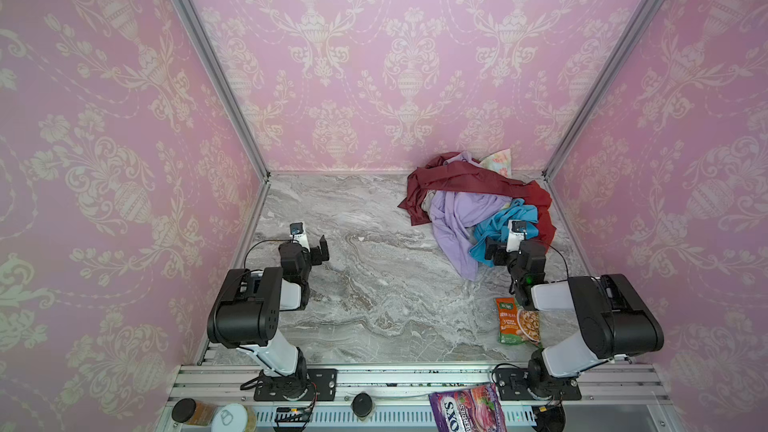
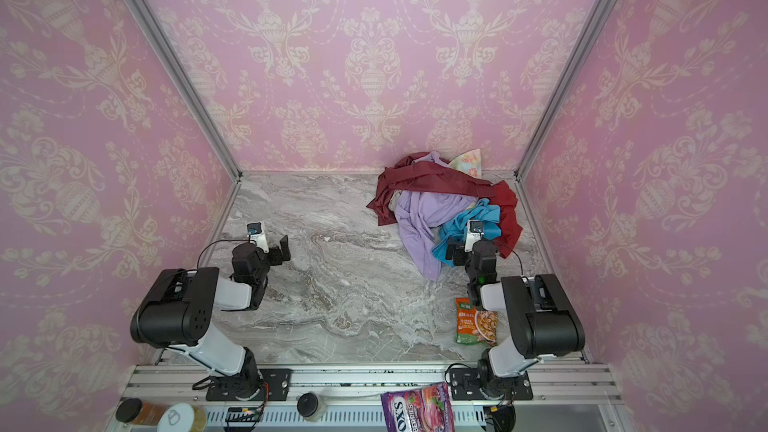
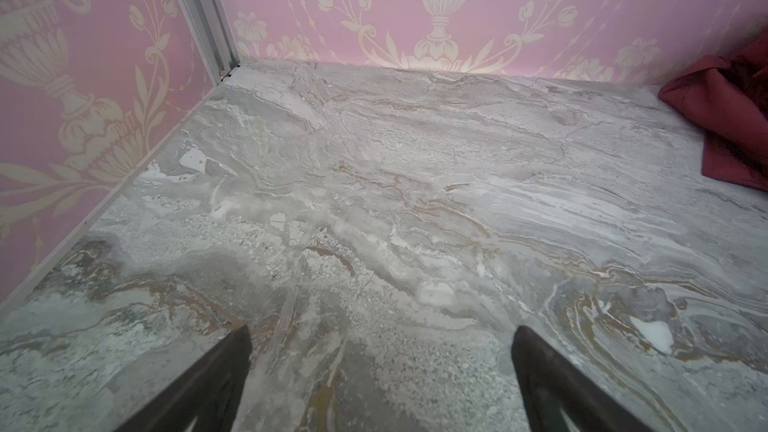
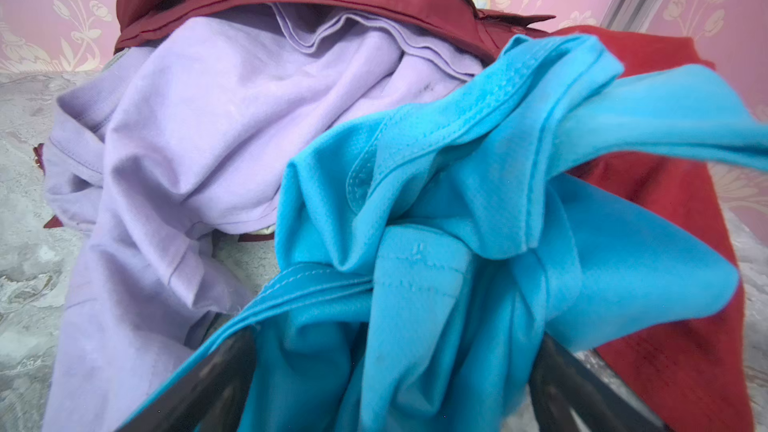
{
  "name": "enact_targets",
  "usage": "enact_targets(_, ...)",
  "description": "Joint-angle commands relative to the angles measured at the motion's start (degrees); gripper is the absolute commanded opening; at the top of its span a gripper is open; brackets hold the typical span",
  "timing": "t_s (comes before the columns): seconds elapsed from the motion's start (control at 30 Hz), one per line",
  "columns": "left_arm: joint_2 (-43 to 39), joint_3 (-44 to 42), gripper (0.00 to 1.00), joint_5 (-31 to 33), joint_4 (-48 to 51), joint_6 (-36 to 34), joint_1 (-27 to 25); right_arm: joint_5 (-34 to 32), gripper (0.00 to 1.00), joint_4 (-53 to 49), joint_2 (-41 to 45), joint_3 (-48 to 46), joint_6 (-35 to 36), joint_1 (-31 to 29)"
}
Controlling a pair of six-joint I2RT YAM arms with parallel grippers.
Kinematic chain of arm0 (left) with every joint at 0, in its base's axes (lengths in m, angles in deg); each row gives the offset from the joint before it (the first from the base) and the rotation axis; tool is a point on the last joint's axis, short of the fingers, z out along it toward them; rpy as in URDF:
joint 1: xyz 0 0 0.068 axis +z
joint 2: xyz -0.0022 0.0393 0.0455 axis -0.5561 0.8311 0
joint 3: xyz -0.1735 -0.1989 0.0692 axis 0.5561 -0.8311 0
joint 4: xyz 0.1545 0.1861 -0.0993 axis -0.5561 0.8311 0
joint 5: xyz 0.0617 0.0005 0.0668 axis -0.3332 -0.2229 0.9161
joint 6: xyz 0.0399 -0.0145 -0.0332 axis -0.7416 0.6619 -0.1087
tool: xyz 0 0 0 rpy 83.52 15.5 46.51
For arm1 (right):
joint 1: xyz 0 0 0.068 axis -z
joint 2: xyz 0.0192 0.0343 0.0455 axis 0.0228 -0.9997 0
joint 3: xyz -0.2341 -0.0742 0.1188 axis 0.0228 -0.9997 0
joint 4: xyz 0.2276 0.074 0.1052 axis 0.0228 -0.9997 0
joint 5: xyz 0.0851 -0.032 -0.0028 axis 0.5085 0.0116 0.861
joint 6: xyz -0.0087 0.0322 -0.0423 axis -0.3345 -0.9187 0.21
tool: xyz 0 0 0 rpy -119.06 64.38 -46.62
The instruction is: Pick out a specific cloth from the pile
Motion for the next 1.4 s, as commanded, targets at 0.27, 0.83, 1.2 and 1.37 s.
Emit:
enact_targets(0.27, 0.20, 0.53, 0.99, -1.34, 0.87, -1.84, -0.23, 1.01, 1.00, -0.49, 0.40, 1.12, 0.02, 0.63)
enact_targets(0.83, 0.26, 0.05, 0.99, 4.49, -0.20, -0.71, -0.68, 0.94, 1.00, -0.48, 0.47, 1.22, 0.02, 0.72)
enact_targets(1.2, 0.20, 0.36, 0.99, 5.56, 0.50, -1.27, -1.46, 0.85, 1.00, 0.14, 0.40, 0.87, 0.12, 0.62)
enact_targets(1.37, 0.03, 0.27, 0.99, 4.75, 0.41, -1.40, -1.37, 0.49, 1.00, 0.47, 0.54, 0.70, 0.02, 0.58)
